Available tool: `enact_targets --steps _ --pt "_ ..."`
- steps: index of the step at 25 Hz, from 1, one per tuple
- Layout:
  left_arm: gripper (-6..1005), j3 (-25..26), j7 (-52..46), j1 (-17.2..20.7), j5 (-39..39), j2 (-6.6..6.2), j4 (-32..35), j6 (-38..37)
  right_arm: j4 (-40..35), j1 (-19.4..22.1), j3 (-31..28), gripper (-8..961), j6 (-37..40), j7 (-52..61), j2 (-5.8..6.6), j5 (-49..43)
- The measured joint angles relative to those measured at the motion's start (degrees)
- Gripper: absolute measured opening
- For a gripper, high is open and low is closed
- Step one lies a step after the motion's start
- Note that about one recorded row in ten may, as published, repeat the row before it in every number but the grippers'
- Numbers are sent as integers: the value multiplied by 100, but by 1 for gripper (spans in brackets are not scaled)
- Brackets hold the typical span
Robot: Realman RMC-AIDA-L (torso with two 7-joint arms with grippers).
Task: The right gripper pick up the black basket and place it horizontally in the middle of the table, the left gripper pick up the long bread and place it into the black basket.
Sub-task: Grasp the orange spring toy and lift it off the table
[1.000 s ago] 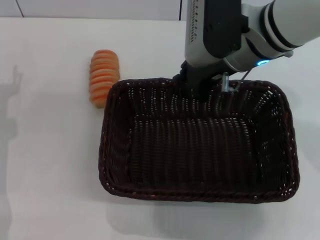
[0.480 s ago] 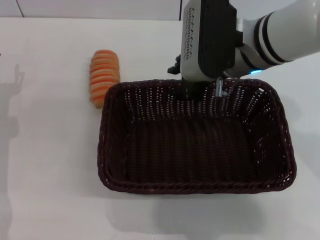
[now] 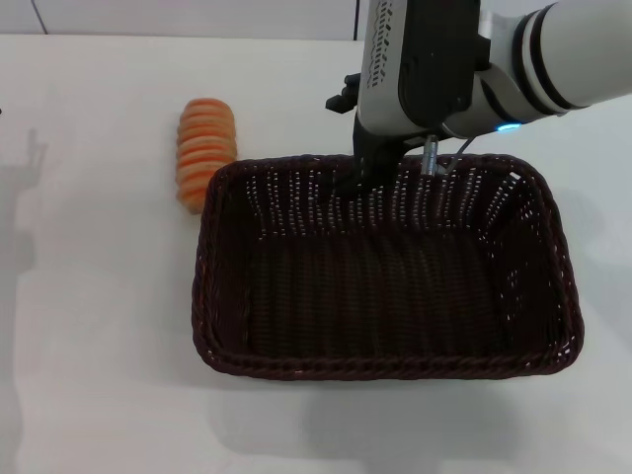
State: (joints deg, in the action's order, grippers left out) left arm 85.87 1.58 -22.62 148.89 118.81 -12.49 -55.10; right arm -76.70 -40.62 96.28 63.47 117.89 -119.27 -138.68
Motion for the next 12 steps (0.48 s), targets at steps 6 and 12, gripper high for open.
enact_targets --steps 6,12 --pt "829 0 0 -10 -1 0 -4 30 -540 537 -247 828 -1094 967 -7 -454" --pt "828 -1 0 -33 23 2 -8 46 -763 1715 -507 824 -3635 2238 -2 -1014"
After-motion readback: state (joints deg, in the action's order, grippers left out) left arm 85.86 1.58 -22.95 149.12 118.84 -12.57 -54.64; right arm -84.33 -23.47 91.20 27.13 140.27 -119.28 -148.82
